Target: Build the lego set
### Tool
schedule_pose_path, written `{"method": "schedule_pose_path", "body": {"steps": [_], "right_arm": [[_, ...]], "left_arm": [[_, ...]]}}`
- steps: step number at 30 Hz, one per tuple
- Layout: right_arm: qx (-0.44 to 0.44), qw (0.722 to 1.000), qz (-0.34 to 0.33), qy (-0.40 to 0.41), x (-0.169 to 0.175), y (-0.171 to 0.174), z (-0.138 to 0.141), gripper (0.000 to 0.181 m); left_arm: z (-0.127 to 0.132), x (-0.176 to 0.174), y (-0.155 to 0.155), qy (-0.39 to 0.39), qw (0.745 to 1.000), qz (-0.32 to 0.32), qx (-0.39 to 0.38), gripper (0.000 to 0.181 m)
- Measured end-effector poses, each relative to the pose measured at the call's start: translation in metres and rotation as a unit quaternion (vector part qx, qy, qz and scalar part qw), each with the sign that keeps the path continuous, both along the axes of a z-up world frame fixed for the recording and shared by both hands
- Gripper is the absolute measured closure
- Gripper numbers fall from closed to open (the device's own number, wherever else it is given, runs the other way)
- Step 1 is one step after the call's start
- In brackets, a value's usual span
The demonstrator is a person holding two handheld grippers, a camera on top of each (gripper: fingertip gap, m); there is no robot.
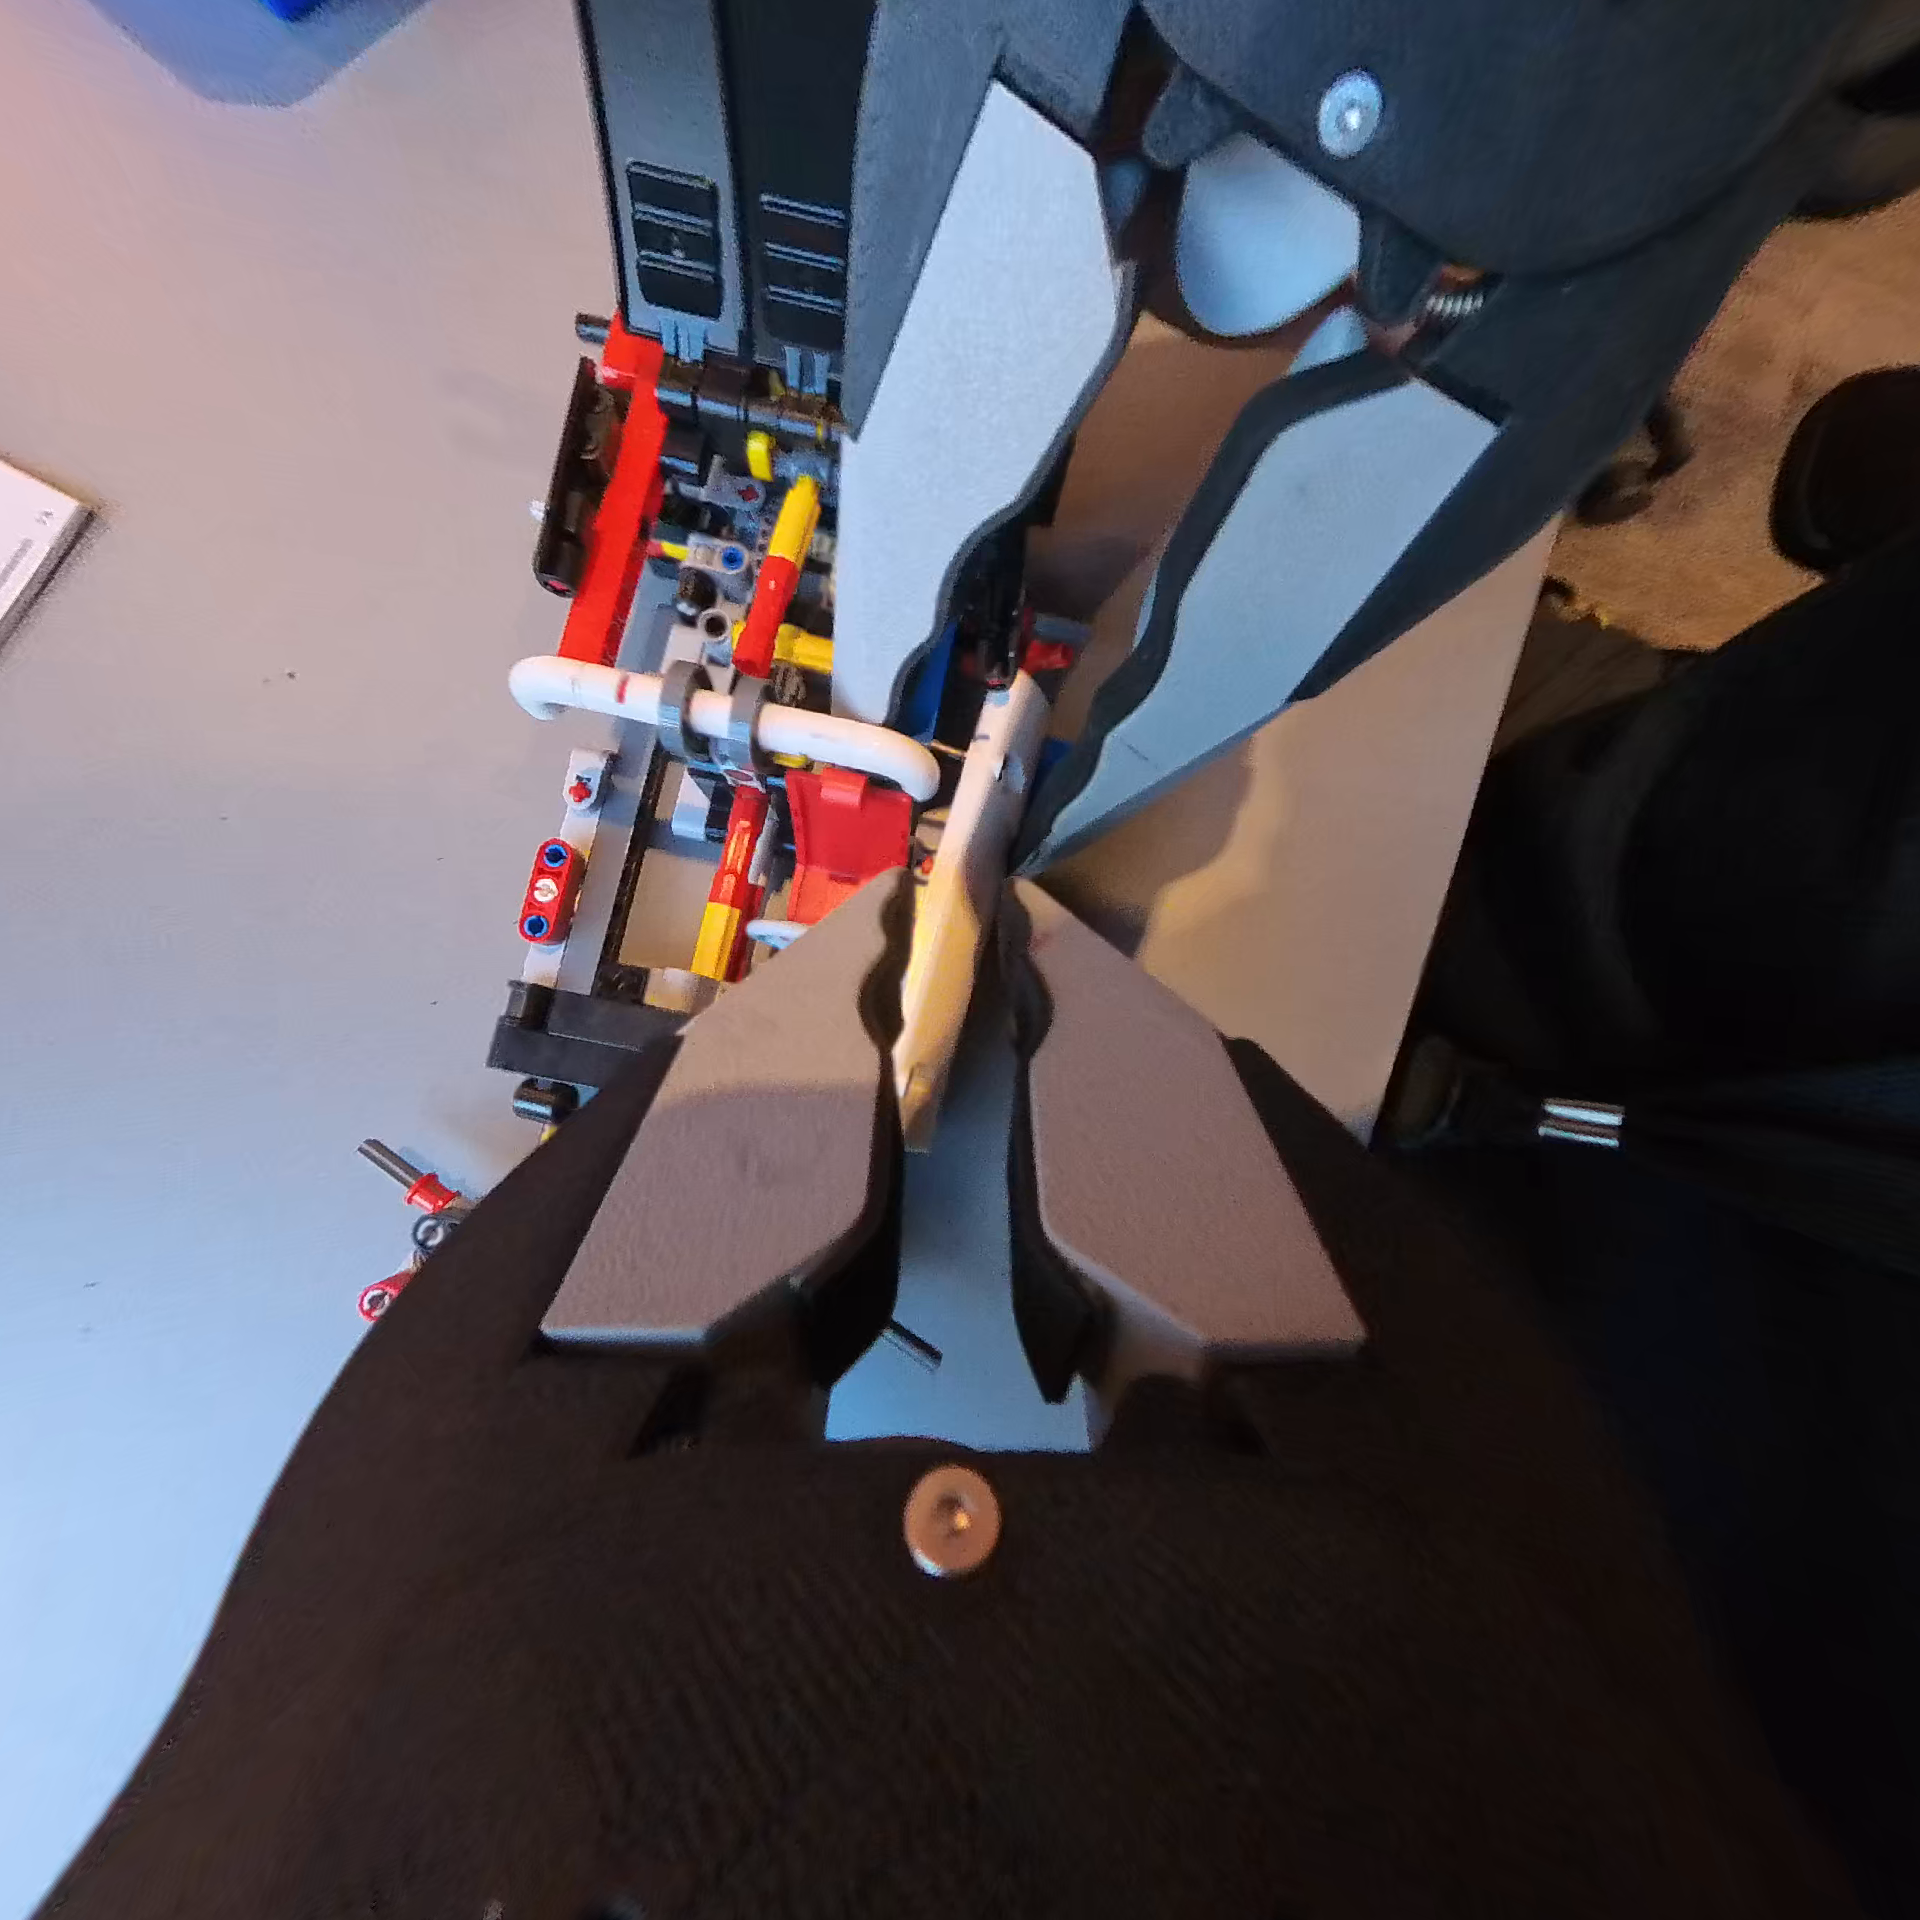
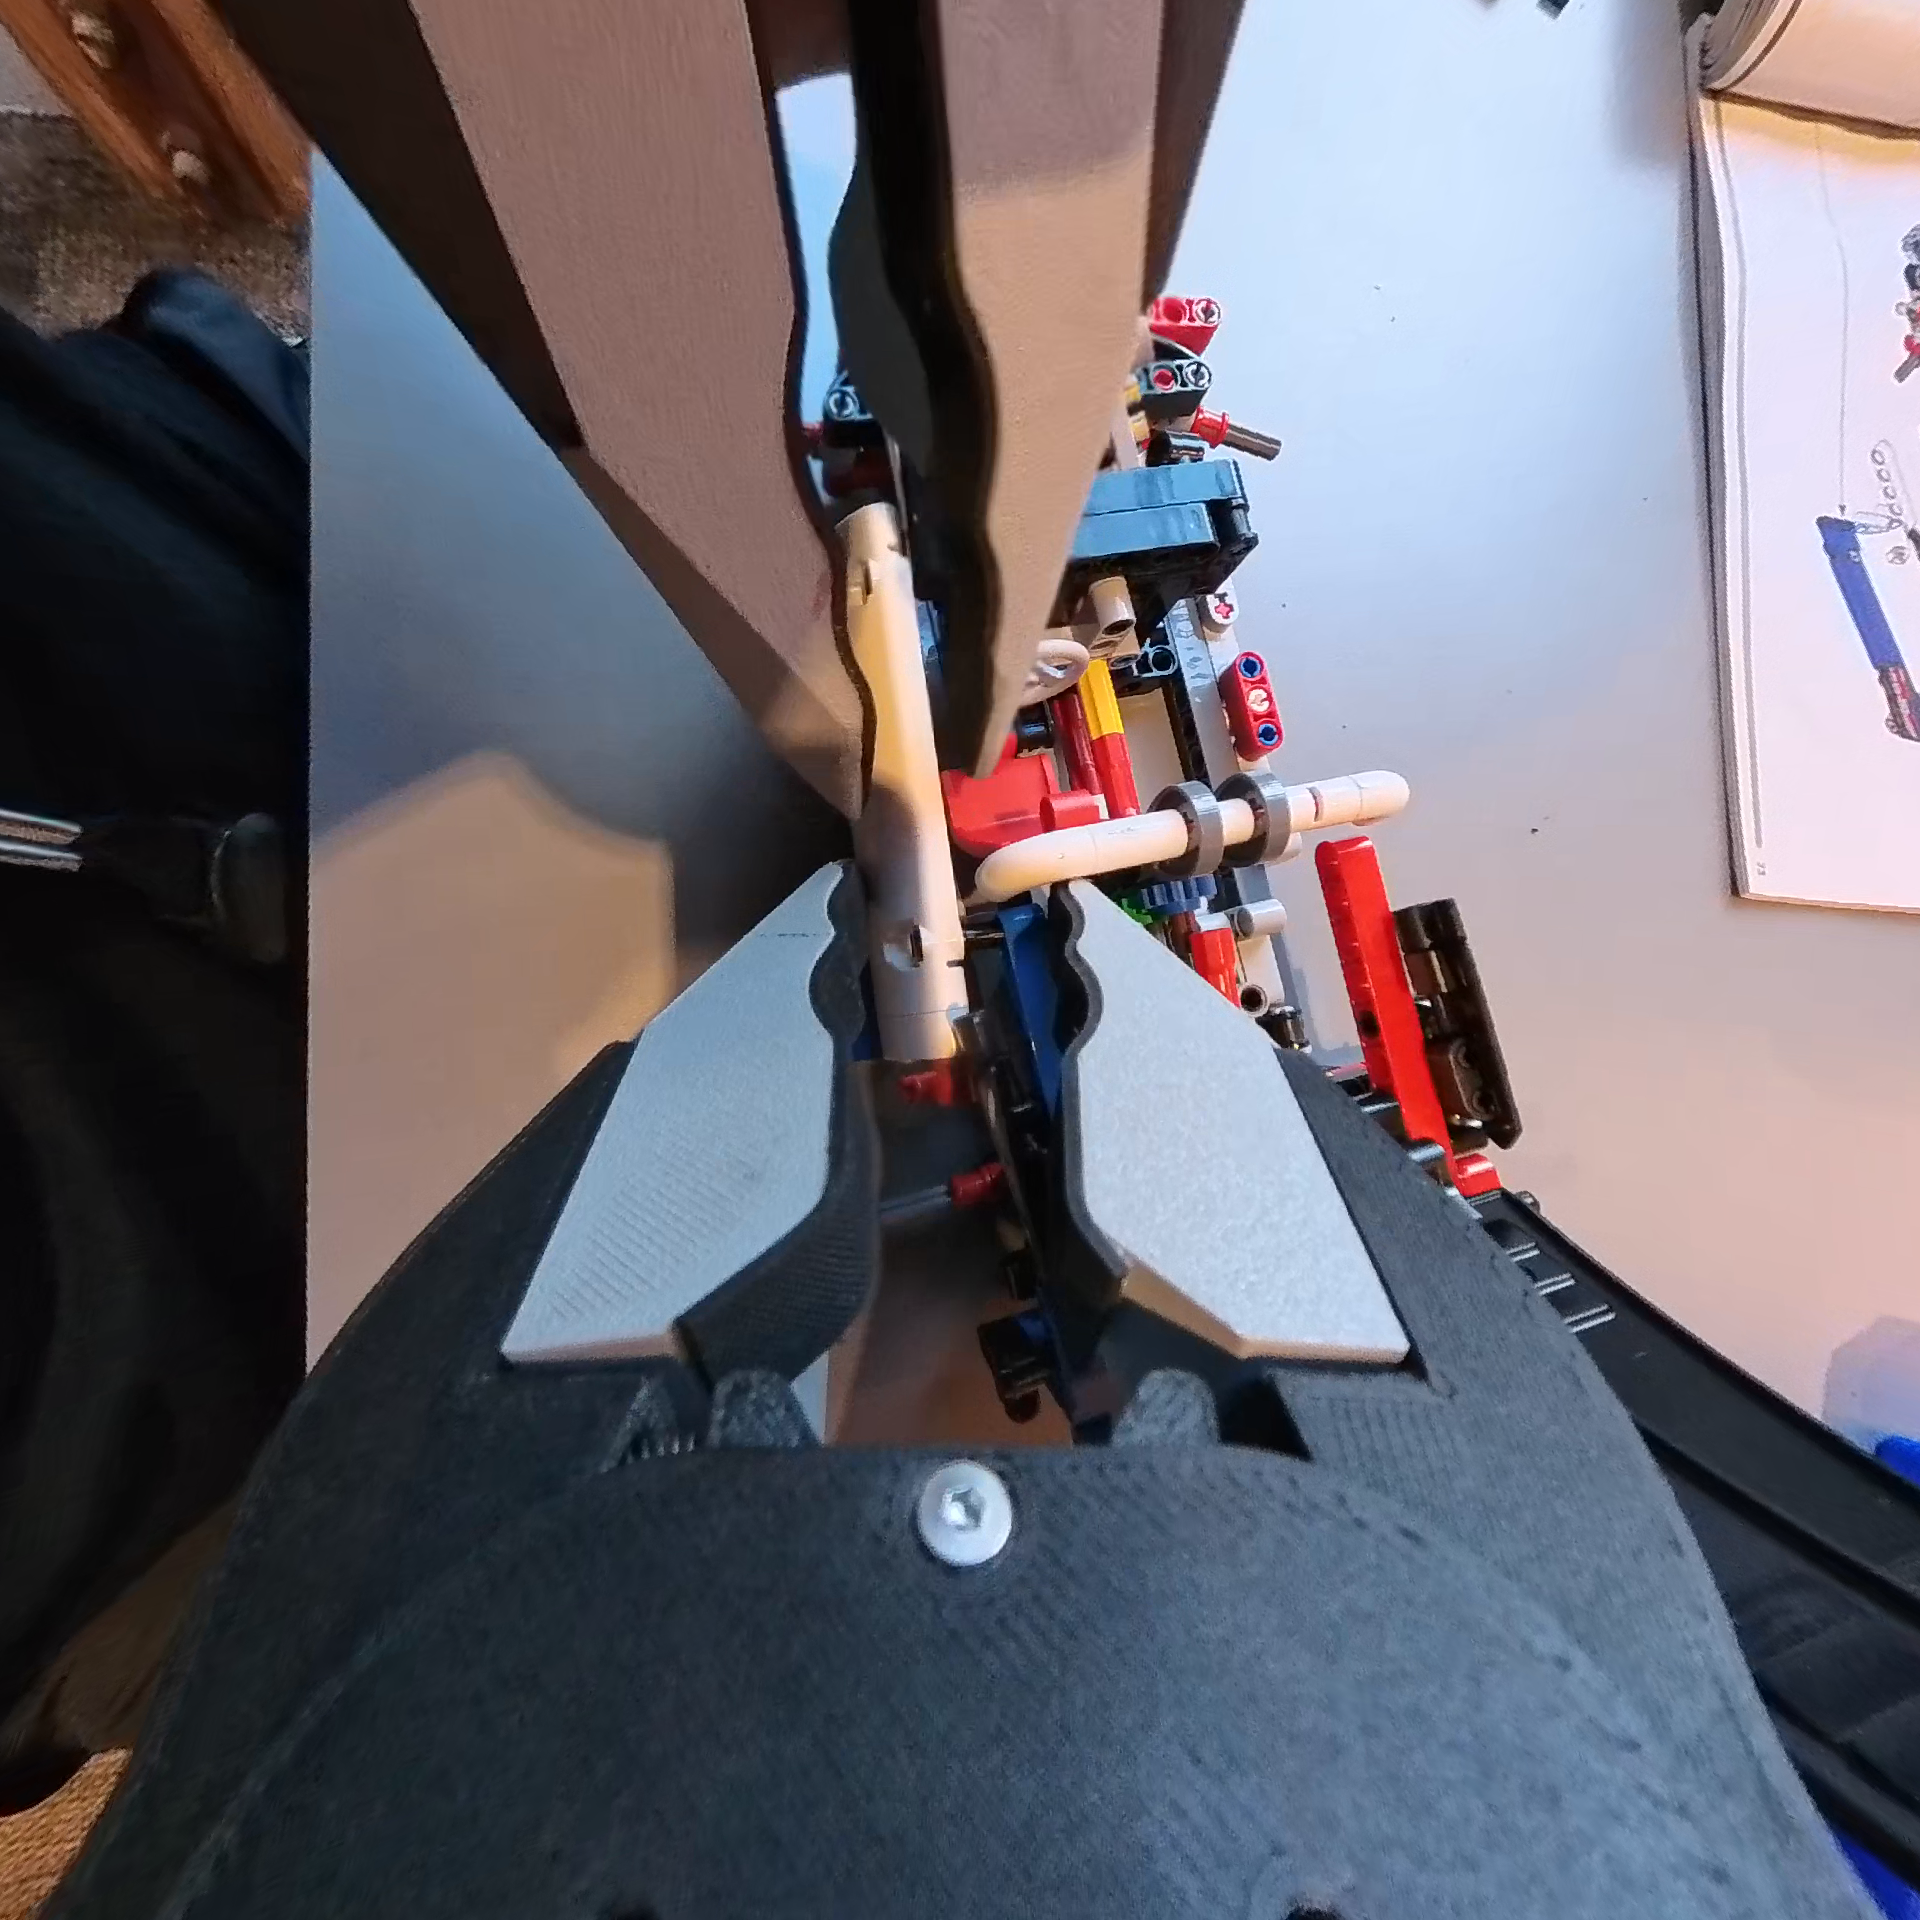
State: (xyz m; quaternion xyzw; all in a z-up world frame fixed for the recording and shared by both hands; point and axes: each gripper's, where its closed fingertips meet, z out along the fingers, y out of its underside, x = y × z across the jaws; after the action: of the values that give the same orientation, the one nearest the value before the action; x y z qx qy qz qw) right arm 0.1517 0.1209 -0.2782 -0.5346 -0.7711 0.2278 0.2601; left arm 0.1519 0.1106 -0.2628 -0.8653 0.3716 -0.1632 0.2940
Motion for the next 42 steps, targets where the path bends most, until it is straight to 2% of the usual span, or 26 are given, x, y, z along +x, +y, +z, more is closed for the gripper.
{"method": "schedule_pose_path", "body": {"steps": [5, 12, 18, 25, 28, 30, 32, 34, 37, 42], "right_arm": [[0.001, 1.000, -0.002, 0.000, 0.000, 0.000, 0.000, 0.150], [0.006, 1.000, -0.003, 0.000, 0.000, 0.000, 0.000, 0.148], [-0.006, 1.000, -0.004, -0.003, 0.001, 0.001, 0.000, 0.149], [-0.015, 0.999, 0.011, -0.028, 0.001, -0.001, 0.000, 0.150], [0.026, 0.998, 0.026, -0.058, 0.001, 0.003, -0.002, 0.150], [0.052, 0.995, 0.032, -0.080, 0.000, 0.004, -0.007, 0.134], [0.051, 0.995, 0.027, -0.079, -0.002, 0.006, -0.007, 0.135], [0.025, 0.997, 0.016, -0.070, -0.003, 0.008, -0.005, 0.145], [-0.011, 0.998, 0.001, -0.065, -0.002, 0.007, 0.001, 0.144], [0.022, 0.999, 0.002, -0.049, 0.001, 0.011, 0.001, 0.141]], "left_arm": [[-0.004, 0.001, 0.002, 0.022, 1.000, -0.008, 0.004, 0.173], [-0.011, 0.003, 0.004, 0.075, 0.997, -0.028, -0.009, 0.165], [-0.010, 0.008, 0.004, 0.001, 1.000, -0.007, -0.029, 0.172], [-0.010, 0.008, 0.001, -0.042, 0.996, 0.036, -0.064, 0.174], [-0.008, 0.007, 0.003, -0.056, 0.995, 0.037, -0.069, 0.175], [-0.007, 0.006, 0.004, -0.092, 0.991, 0.041, -0.093, 0.177], [-0.006, 0.006, 0.004, -0.117, 0.986, 0.042, -0.115, 0.177], [-0.005, 0.007, 0.004, -0.125, 0.984, 0.040, -0.122, 0.178], [-0.005, 0.006, 0.003, -0.121, 0.984, 0.035, -0.122, 0.177], [-0.005, 0.009, 0.003, -0.117, 0.986, 0.031, -0.113, 0.178]]}}
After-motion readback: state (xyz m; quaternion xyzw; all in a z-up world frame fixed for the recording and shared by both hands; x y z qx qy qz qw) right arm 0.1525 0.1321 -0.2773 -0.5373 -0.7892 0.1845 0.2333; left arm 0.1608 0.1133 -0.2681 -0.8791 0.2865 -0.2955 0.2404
